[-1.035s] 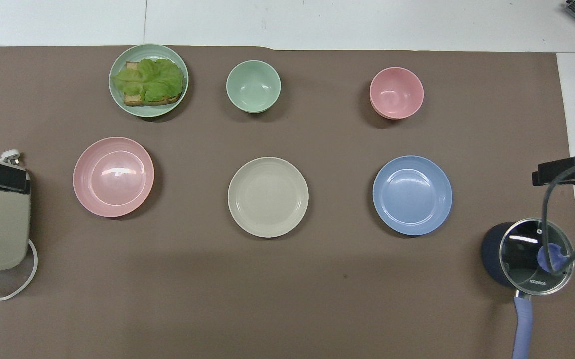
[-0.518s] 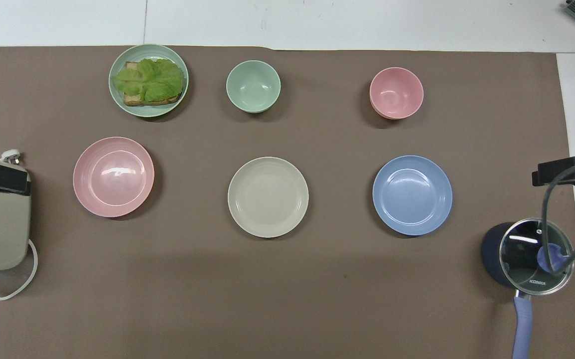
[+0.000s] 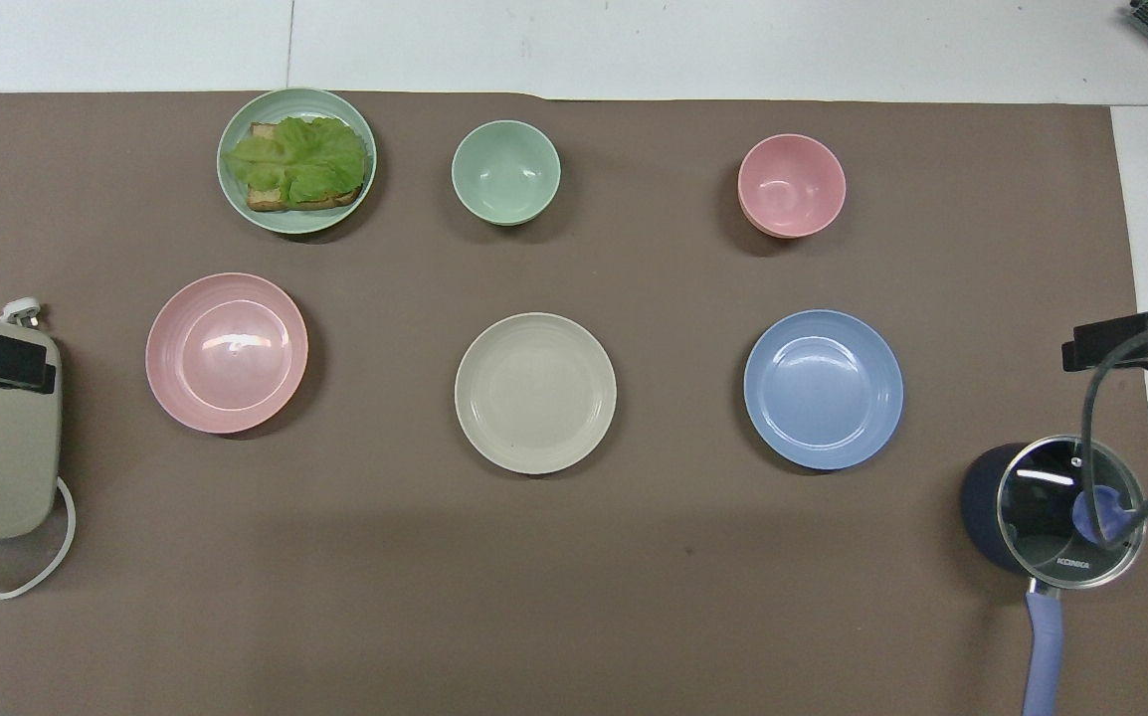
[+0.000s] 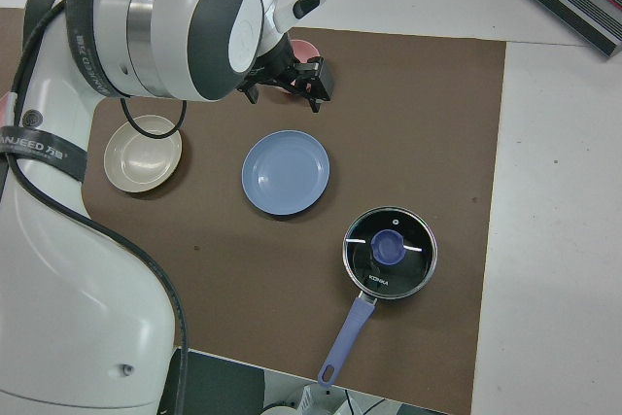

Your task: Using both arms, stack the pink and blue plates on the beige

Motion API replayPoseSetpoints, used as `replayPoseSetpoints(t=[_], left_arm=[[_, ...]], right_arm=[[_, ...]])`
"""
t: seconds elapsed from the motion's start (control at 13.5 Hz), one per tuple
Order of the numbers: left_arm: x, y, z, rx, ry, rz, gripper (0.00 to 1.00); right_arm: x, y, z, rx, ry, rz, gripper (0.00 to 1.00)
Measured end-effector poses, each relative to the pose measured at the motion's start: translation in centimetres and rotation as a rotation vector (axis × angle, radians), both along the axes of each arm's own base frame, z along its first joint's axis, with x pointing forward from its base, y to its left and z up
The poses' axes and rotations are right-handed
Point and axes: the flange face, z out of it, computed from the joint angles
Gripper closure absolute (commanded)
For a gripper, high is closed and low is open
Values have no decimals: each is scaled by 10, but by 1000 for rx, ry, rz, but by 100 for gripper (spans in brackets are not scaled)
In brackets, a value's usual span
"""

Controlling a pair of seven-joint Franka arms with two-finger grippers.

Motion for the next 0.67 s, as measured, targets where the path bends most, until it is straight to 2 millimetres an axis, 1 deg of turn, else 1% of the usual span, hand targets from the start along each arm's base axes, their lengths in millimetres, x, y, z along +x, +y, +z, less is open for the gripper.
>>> replayPoseSetpoints(t=[0.22,0.37,0.52,0.67], left_arm=[[0,2,0,0,0,7,0],[0,6,-6,-1,11,15,0],[5,11,-26,-2,18,24,0],[13,15,-59,-4,11,31,0]], right_arm=[[0,0,0,0,0,0,0],[0,0,0,0,0,0,0],[0,0,0,0,0,0,0],[0,0,0,0,0,0,0]])
